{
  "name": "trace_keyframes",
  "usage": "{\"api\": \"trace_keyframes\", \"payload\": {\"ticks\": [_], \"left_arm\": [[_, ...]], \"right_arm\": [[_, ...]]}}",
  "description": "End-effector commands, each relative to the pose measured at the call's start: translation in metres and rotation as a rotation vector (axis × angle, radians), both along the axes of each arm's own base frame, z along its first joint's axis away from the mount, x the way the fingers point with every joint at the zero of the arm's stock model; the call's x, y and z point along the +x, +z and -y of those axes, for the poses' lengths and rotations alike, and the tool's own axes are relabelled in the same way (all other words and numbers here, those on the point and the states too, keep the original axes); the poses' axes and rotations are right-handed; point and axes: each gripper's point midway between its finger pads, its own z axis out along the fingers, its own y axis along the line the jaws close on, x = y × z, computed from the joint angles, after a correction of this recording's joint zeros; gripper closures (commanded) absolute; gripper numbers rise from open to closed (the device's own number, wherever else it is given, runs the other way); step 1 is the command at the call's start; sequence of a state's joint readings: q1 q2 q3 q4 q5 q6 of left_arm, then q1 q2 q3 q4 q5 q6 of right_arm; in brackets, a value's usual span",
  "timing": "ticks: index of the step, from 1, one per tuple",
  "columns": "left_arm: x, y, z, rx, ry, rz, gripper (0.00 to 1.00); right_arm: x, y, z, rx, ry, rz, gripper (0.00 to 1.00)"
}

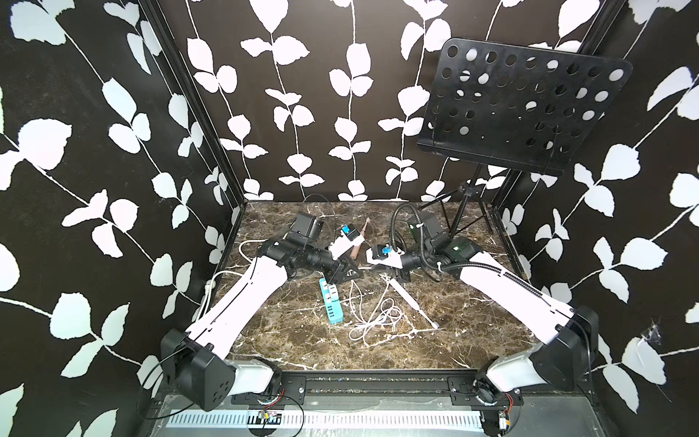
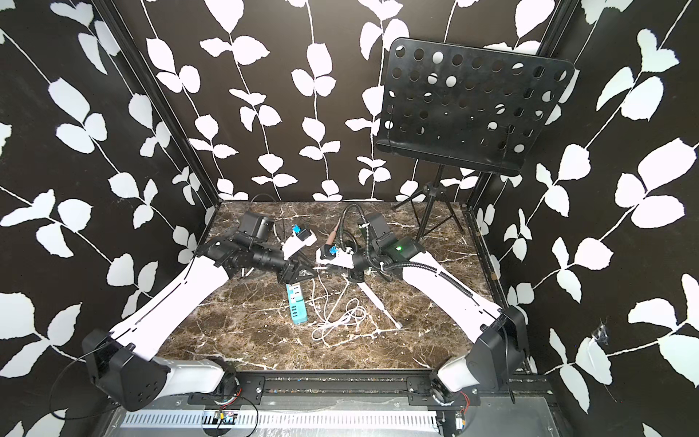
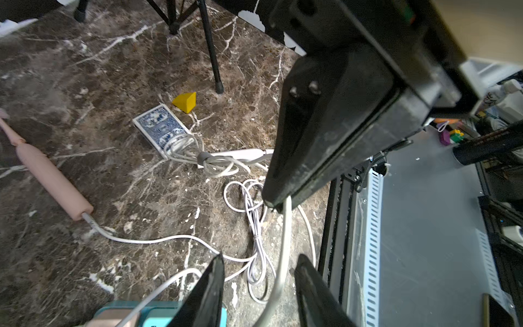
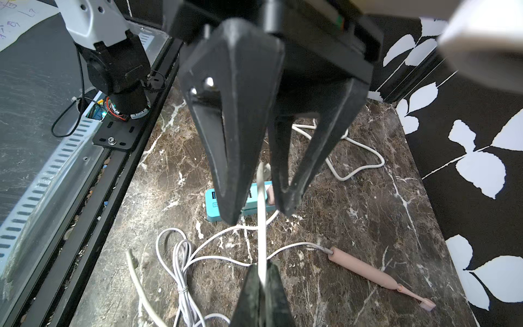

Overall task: Charge the electric toothbrush
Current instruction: Pick up the charging cable from the center of the board.

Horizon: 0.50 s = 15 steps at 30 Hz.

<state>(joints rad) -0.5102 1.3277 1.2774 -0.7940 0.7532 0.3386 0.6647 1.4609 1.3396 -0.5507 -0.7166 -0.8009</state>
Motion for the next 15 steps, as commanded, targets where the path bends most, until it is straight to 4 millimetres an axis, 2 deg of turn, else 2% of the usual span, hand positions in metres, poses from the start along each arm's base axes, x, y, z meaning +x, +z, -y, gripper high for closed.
{"api": "trace_keyframes", "payload": {"ticks": [1,5,12,15], "left_arm": [[-0.019,0.009,-0.002,-0.002,-0.054,-0.014,0.61],[-0.025,0.006,-0.005,0.024,-0.045,-0.029,0.61],[-0.028,-0.018,-0.017,0.166,-0.031,-0.089,0.66],[-0.027,-0.017,-0.017,0.185,-0.036,-0.086,0.67]], "right_arm": [[-0.001,0.012,0.002,0.016,0.023,0.039,1.00],[0.003,0.007,0.004,-0.007,0.016,0.034,1.00],[0.009,0.002,0.005,-0.025,0.008,0.010,1.00],[0.011,0.000,0.005,-0.033,0.007,0.009,1.00]]}}
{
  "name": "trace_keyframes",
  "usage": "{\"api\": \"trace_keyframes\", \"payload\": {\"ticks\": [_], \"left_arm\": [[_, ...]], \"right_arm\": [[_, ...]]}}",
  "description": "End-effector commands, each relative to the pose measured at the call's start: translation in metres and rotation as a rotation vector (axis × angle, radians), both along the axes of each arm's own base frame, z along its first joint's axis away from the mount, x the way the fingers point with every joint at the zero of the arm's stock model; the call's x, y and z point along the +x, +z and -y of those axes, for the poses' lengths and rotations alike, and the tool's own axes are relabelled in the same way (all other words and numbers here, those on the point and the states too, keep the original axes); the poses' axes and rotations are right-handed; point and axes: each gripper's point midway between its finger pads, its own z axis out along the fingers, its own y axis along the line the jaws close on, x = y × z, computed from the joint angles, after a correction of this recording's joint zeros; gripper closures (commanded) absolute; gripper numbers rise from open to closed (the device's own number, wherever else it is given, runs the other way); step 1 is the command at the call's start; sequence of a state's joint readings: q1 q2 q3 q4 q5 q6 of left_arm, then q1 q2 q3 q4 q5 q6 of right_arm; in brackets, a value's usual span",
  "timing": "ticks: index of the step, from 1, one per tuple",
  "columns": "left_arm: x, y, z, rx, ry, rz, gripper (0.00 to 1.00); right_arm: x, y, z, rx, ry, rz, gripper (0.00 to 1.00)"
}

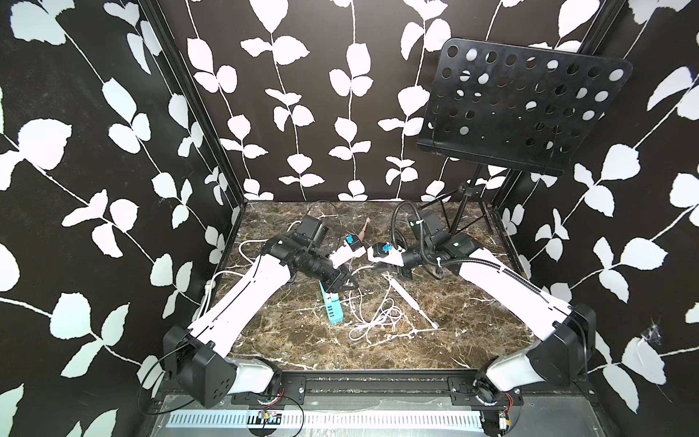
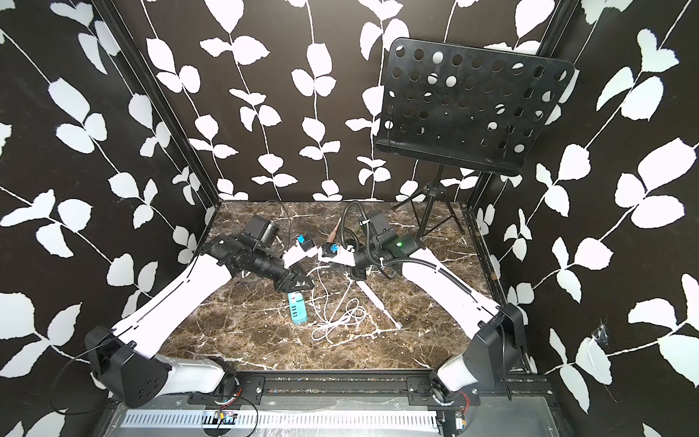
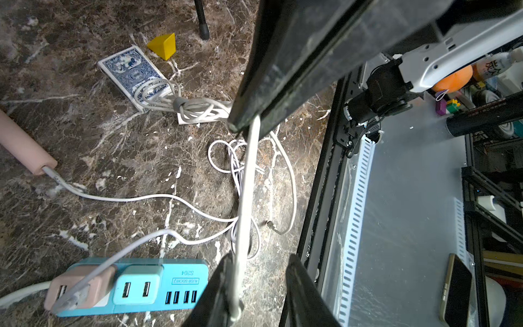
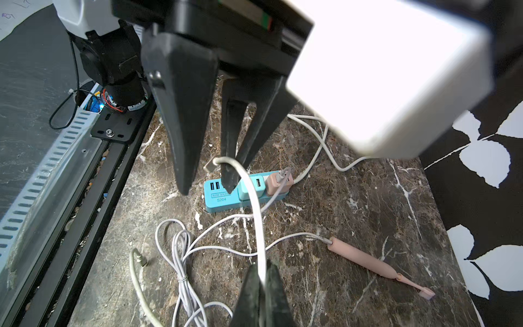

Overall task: Charge the electric toothbrush
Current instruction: Pick up the charging cable from the center of the board.

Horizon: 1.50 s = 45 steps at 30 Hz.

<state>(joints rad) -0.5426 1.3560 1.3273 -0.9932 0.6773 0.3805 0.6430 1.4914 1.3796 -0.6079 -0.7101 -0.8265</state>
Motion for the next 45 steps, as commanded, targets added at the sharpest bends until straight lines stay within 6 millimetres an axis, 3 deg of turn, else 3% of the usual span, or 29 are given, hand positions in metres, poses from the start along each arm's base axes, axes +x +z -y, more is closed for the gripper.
{"api": "trace_keyframes", "payload": {"ticks": [1,25,29,32,39,43,45], "left_arm": [[-0.006,0.004,-0.005,0.035,-0.021,0.007,0.67],[-0.005,-0.023,-0.029,0.242,-0.022,-0.012,0.68],[0.002,-0.030,-0.032,0.255,0.026,0.021,0.81],[0.015,-0.028,-0.027,0.208,0.088,0.079,1.00],[0.039,-0.006,-0.015,0.088,0.219,0.165,1.00],[0.049,-0.005,-0.010,0.040,0.286,0.178,1.00],[0.051,-0.002,-0.008,0.017,0.304,0.188,1.00]], "right_arm": [[0.003,0.004,0.000,-0.003,0.021,0.024,1.00],[0.003,0.003,0.003,-0.012,0.016,0.023,1.00],[0.006,0.007,0.002,0.018,0.003,0.020,1.00],[0.007,0.007,0.000,0.033,-0.007,0.005,1.00],[0.020,0.010,0.000,0.077,-0.154,-0.053,1.00],[0.033,0.007,0.005,0.151,-0.374,-0.201,0.75],[0.034,0.012,0.008,0.201,-0.475,-0.327,0.69]]}}
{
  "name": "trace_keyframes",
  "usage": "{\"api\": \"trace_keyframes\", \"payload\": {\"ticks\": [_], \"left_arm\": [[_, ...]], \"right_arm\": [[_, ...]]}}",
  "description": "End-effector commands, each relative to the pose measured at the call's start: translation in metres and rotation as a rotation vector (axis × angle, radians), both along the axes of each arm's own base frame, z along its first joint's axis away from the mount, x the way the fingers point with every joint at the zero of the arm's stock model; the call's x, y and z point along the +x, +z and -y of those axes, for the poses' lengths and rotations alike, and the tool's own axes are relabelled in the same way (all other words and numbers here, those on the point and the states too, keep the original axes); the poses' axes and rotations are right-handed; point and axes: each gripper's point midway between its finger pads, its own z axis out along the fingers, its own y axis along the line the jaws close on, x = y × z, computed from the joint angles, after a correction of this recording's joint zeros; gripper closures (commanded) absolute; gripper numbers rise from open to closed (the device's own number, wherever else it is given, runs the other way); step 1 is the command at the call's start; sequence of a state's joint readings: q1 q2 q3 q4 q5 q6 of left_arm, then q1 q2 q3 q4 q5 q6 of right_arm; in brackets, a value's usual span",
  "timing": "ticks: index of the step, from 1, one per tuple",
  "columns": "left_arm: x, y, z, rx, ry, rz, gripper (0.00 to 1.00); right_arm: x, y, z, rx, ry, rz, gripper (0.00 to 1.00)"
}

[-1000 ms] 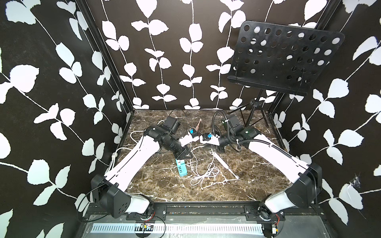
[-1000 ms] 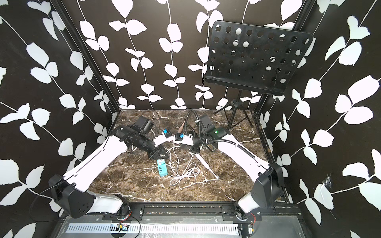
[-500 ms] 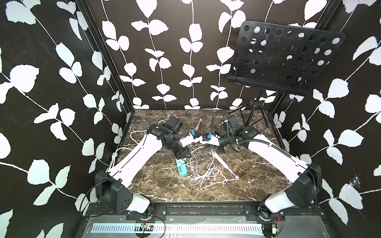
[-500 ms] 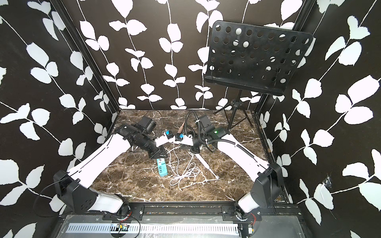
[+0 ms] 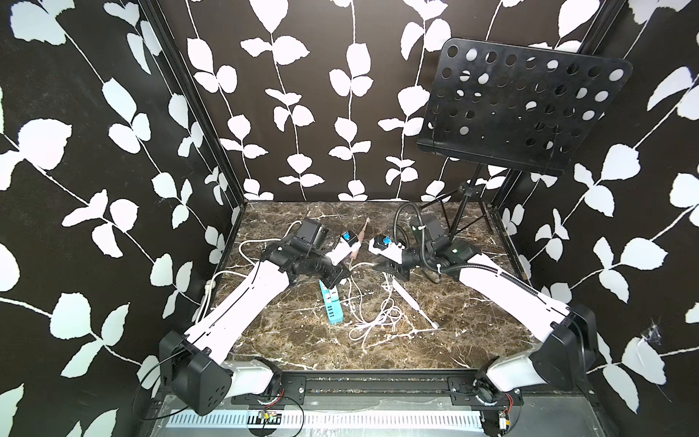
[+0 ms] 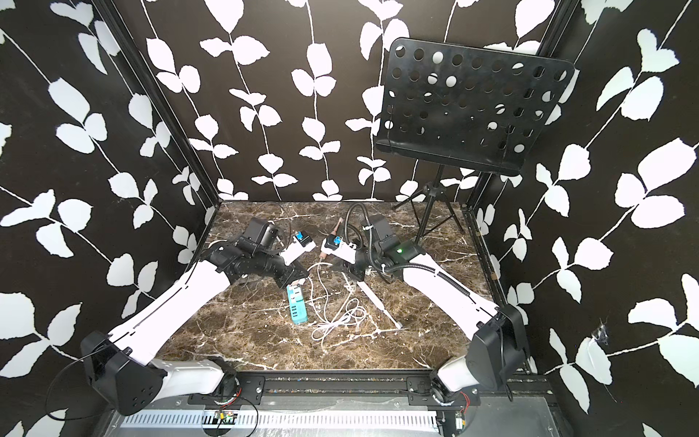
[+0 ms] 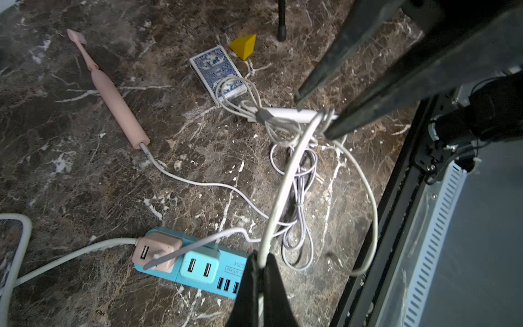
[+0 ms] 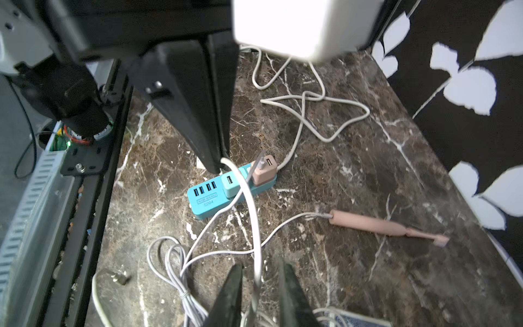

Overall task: Charge the electric toothbrush
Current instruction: Pick up the charging cable from the center of the board.

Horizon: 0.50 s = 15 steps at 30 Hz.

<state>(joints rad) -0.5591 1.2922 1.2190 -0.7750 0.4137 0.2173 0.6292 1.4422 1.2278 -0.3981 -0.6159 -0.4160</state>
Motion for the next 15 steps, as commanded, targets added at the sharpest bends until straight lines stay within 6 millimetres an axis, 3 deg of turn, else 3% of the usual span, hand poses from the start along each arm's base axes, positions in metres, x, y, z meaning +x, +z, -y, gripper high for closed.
{"api": "trace_keyframes", "payload": {"ticks": [1,7,8,9,11,12,15], "left_arm": [[0.011,0.015,0.007,-0.084,0.071,0.056,1.00],[0.017,0.014,0.013,-0.115,0.095,0.082,1.00],[0.017,0.015,0.013,-0.120,0.100,0.087,1.00],[0.017,0.015,0.013,-0.123,0.106,0.090,1.00],[0.017,0.015,0.014,-0.131,0.102,0.107,1.00],[0.015,0.015,0.015,-0.131,0.093,0.116,1.00],[0.015,0.011,0.013,-0.112,0.102,0.131,1.00]], "right_arm": [[0.013,0.032,0.003,0.165,-0.227,-0.168,0.66],[-0.001,0.047,0.003,0.362,-0.381,-0.527,0.74],[0.005,0.044,0.004,0.402,-0.444,-0.562,0.77],[0.009,0.037,0.005,0.409,-0.512,-0.614,0.73],[0.005,0.033,-0.006,0.413,-0.532,-0.678,0.76],[0.007,0.024,-0.007,0.393,-0.614,-0.704,0.71],[0.011,0.015,-0.018,0.437,-0.740,-0.771,0.73]]}}
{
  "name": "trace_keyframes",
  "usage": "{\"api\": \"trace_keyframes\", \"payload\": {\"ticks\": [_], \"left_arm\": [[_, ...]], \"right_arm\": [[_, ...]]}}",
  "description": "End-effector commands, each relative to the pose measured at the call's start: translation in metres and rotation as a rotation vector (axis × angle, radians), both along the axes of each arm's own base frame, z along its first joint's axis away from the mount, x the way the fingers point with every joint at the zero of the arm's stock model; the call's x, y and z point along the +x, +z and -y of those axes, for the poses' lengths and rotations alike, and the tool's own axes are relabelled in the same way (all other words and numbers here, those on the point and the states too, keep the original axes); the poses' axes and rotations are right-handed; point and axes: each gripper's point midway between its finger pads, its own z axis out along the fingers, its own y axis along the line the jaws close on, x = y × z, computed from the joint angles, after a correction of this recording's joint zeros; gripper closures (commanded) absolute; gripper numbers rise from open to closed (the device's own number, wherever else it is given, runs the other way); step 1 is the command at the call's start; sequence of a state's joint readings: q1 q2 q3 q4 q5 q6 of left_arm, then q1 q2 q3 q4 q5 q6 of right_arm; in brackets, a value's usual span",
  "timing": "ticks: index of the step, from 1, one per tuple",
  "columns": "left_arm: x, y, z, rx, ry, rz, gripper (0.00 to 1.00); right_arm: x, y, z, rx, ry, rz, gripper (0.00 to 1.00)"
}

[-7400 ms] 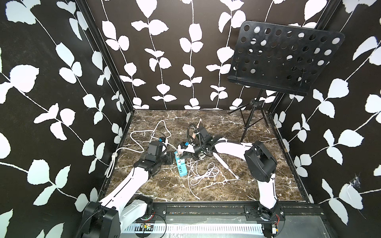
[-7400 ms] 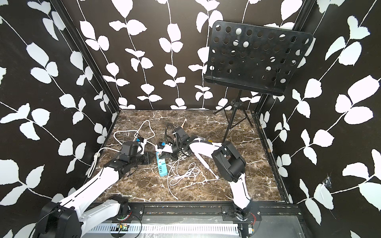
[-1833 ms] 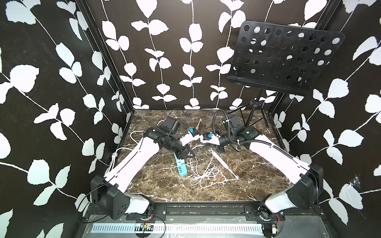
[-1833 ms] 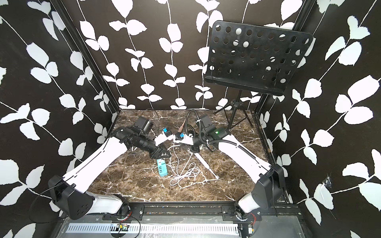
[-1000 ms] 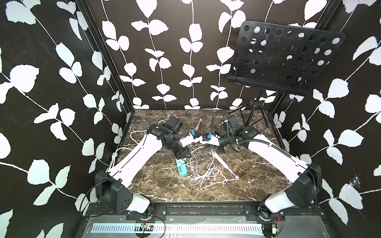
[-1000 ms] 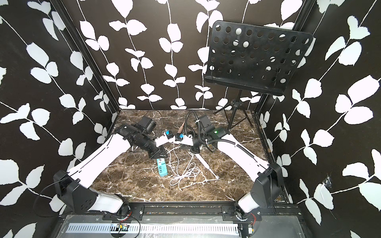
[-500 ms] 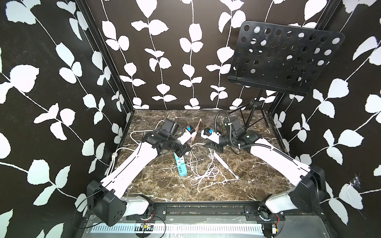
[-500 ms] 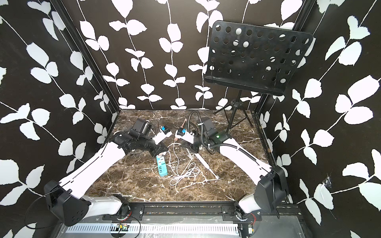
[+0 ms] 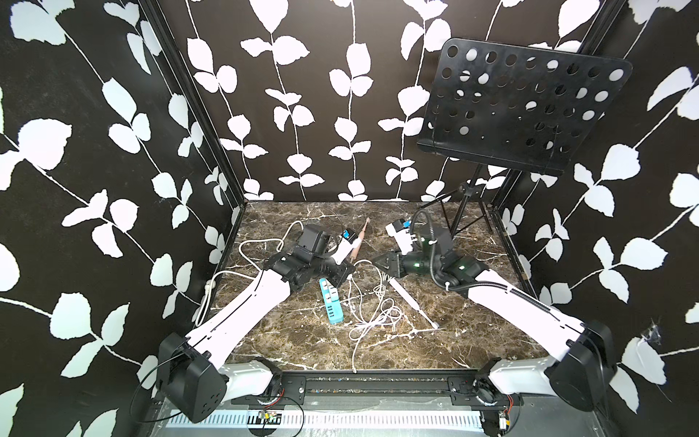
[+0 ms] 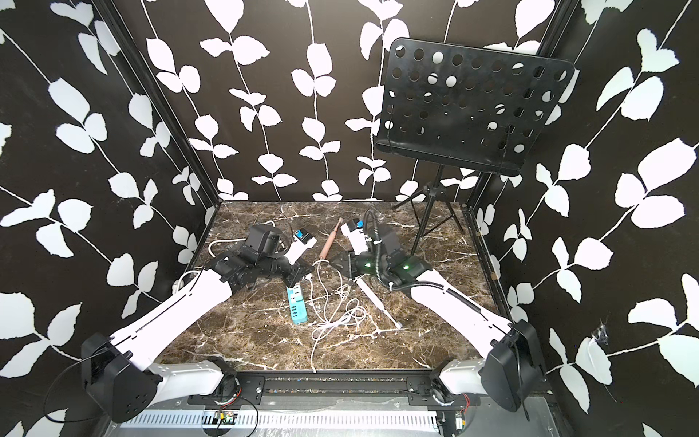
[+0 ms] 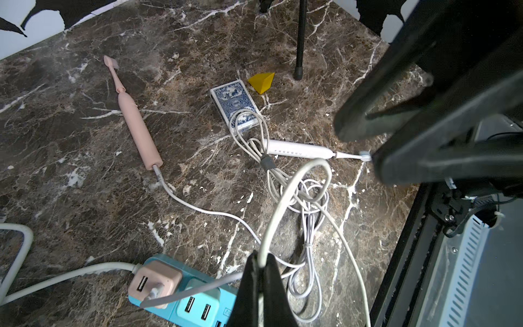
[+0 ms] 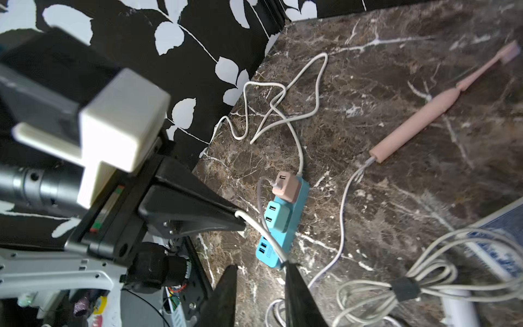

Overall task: Charge the electric toothbrush
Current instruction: Pick up the charging cable from the center of the board.

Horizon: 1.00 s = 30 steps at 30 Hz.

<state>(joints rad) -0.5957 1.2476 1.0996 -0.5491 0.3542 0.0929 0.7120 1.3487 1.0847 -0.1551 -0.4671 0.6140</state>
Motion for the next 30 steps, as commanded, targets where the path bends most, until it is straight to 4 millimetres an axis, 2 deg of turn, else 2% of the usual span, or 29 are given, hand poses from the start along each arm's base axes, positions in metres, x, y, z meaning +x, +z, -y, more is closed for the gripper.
{"api": "trace_keyframes", "payload": {"ticks": [1,4,7,9,12,18,21,27,30], "left_arm": [[0.002,0.011,-0.001,-0.019,0.022,0.062,1.00],[0.002,0.010,-0.002,-0.022,0.031,0.074,1.00],[0.000,0.010,0.001,-0.038,0.012,0.080,1.00],[0.000,0.004,-0.001,-0.010,0.018,0.069,1.00],[-0.001,0.004,-0.001,-0.012,0.012,0.066,1.00],[-0.003,0.007,0.003,-0.030,-0.005,0.073,1.00],[0.003,0.001,-0.005,0.018,0.041,0.074,1.00],[0.012,0.003,-0.016,0.057,0.118,0.092,1.00],[0.011,0.006,-0.012,0.033,0.102,0.093,1.00]], "right_arm": [[0.018,-0.002,-0.004,0.108,-0.267,-0.176,0.71],[0.019,-0.011,-0.009,0.150,-0.333,-0.231,0.67],[0.020,-0.009,-0.024,0.168,-0.328,-0.241,0.65],[0.024,0.001,-0.036,0.255,-0.312,-0.254,0.64],[0.026,0.001,-0.042,0.261,-0.319,-0.261,0.61],[0.031,0.004,-0.063,0.294,-0.273,-0.272,0.66],[0.028,0.013,-0.063,0.317,-0.261,-0.256,0.63],[0.015,0.011,-0.061,0.311,-0.229,-0.288,0.64],[0.010,0.005,-0.061,0.311,-0.226,-0.315,0.64]]}}
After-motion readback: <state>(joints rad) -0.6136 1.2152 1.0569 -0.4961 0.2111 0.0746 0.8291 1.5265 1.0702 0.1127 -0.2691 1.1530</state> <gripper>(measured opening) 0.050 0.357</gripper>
